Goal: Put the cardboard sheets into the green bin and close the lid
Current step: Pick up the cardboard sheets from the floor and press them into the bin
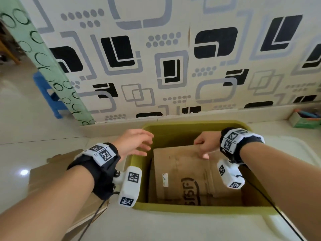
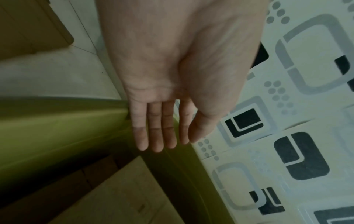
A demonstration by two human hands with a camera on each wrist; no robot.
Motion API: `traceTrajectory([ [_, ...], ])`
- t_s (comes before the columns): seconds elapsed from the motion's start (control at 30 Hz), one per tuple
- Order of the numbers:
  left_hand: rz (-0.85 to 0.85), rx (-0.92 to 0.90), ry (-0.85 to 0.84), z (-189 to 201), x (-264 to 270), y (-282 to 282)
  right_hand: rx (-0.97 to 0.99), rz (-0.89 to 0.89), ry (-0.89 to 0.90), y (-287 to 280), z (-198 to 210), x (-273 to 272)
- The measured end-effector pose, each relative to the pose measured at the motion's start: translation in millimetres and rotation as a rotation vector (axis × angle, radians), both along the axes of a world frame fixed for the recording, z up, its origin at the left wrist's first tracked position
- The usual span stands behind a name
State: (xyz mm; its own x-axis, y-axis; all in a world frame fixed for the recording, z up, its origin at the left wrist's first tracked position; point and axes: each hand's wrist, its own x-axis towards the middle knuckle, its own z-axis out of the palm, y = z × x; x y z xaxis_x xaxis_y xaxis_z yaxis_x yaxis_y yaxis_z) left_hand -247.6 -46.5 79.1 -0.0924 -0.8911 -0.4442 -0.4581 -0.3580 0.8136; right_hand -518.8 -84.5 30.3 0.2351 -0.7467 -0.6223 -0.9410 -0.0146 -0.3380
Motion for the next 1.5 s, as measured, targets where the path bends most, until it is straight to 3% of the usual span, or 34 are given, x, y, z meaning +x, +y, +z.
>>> traceTrajectory([
  [0.17, -0.153, 0.211, -0.016, -20.7, -19.5, -4.6, -0.001, 0.145, 0.077, -5.4, -21.7, 3.9],
  [0.33, -0.246, 0.347, -0.147, -42.1, -44.3, -13.2, -0.187, 0.313, 0.252, -13.0, -19.8, -2.0],
  [0.53, -0.326, 0.497, -0.327, -69.8, -69.2, -21.4, -0.013, 0.365, 0.248, -0.7, -38.5, -3.2],
  [0.73, -0.35, 0.553, -0.392, -87.6, -72.5, -29.0, 0.095, 0.36, 0.312, 5.7, -60.5, -8.7],
  [1.0, -0.358, 0.619, -0.311, -98.4, -63.6, -35.8, 0.09, 0.326, 0.368, 10.7, -78.6, -6.9],
  [1.13, -0.349, 0.537, -0.176, -85.7, -56.3, -35.7, 0.116, 0.317, 0.365, 11.6, -72.2, -3.3],
  [1.27, -0.216, 0.36, 0.19, -43.0, -26.4, -40.0, 0.035, 0.276, 0.292, 2.1, -39.5, 11.0],
  [1.4, 0.11, 0.079, 0.413, 6.4, 37.3, -40.4, -0.146, 0.039, -0.071, -14.8, 4.8, 30.9],
  [1.5, 0.406, -0.084, 0.426, 29.7, 107.0, -31.6, -0.321, -0.124, -0.372, -23.7, 45.0, 67.5],
])
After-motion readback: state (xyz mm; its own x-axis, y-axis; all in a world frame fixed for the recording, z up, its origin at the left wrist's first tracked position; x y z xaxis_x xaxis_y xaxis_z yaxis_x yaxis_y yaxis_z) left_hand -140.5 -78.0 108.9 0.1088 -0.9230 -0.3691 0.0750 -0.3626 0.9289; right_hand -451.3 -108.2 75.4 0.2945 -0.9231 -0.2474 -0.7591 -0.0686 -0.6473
